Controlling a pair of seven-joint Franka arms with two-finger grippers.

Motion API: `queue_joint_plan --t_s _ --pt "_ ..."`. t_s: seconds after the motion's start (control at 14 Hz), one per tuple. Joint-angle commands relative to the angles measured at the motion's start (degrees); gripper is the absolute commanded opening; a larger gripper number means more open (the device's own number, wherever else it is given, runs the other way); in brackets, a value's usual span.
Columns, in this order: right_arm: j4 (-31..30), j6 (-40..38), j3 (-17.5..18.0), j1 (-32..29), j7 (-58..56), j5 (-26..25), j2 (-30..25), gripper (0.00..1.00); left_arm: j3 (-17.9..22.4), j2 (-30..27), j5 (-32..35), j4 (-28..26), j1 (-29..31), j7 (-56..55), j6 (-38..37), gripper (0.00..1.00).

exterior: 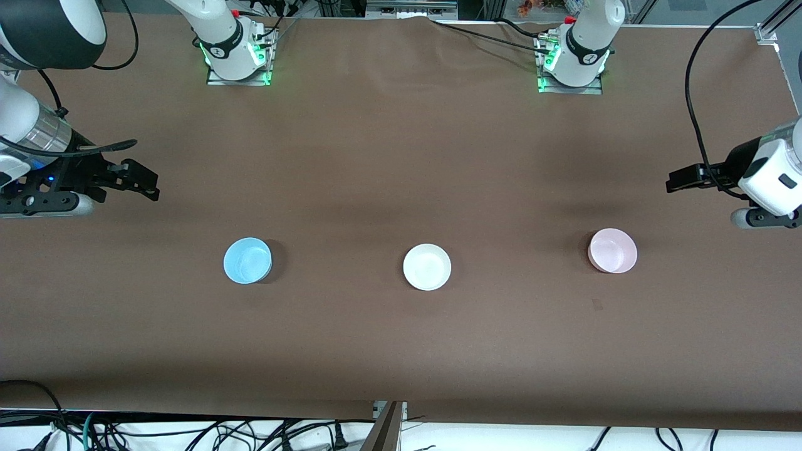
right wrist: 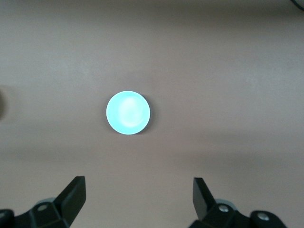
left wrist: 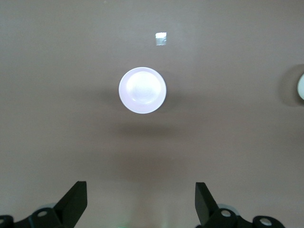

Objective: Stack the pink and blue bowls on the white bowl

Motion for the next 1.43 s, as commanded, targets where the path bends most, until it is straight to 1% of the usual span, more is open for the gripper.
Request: queue_joint_plan --t_s 0.0,0.14,0.29,0.36,0.43,0.5,0.57,0.71,0.79,0.93,1.07,1.21,1.36 --pt "-0.2 0.7 0.2 -2.1 0.2 -0.5 0.6 1.00 0.6 2.5 -1.7 -1.3 3.7 3.2 2.6 1.00" --pt "-0.3 1.8 0.3 -3.2 0.1 -0.3 0.7 0.99 1.5 5.2 -1.8 -3.4 4.3 6.2 6.8 1.00" --pt "-0.3 4.5 0.4 -2.5 0.1 -0.6 1.0 0.99 2.6 7.0 -1.9 -7.4 4.6 7.6 13.6 1.00" --pt "-0.2 4.7 0.4 -2.4 -0.2 -0.7 1.2 0.99 3.0 8.8 -3.5 -8.7 5.5 11.0 16.5 1.00" --pt "-0.2 4.8 0.4 -2.3 -0.3 -0.6 1.2 1.00 4.1 10.1 -7.0 -10.2 6.1 14.3 18.5 1.00" --pt "-0.2 4.8 0.6 -2.2 -0.2 -0.6 1.2 0.99 6.1 10.7 -10.2 -12.5 5.7 16.4 21.1 1.00" --pt "-0.1 4.8 0.9 -2.2 -0.2 -0.6 1.2 1.00 7.3 10.7 -11.4 -15.4 5.1 17.7 24.7 1.00" --pt "0.3 5.2 0.9 -1.9 -0.6 -1.1 1.8 1.00 7.3 10.8 -11.9 -20.2 5.0 19.0 31.8 1.00" --pt "1.6 5.4 0.9 -1.9 -0.9 -0.9 2.5 1.00 7.3 10.8 -12.0 -22.5 4.7 19.0 35.4 1.00" --pt "1.8 4.9 0.9 -1.8 -1.0 -0.9 2.8 0.99 7.3 12.0 -12.1 -24.5 4.0 19.0 40.8 1.00" --pt "1.3 3.9 0.9 -1.4 -0.5 -0.8 2.9 1.00 7.3 14.1 -16.0 -24.6 3.2 19.0 43.4 1.00" --pt "1.6 2.6 0.9 -1.3 0.0 -1.1 2.9 1.00 7.3 15.4 -16.8 -25.0 2.9 19.0 45.4 0.99" --pt "1.4 1.7 0.9 -1.7 0.1 -1.2 2.9 0.99 7.3 15.7 -16.8 -26.7 2.8 19.1 48.7 0.97"
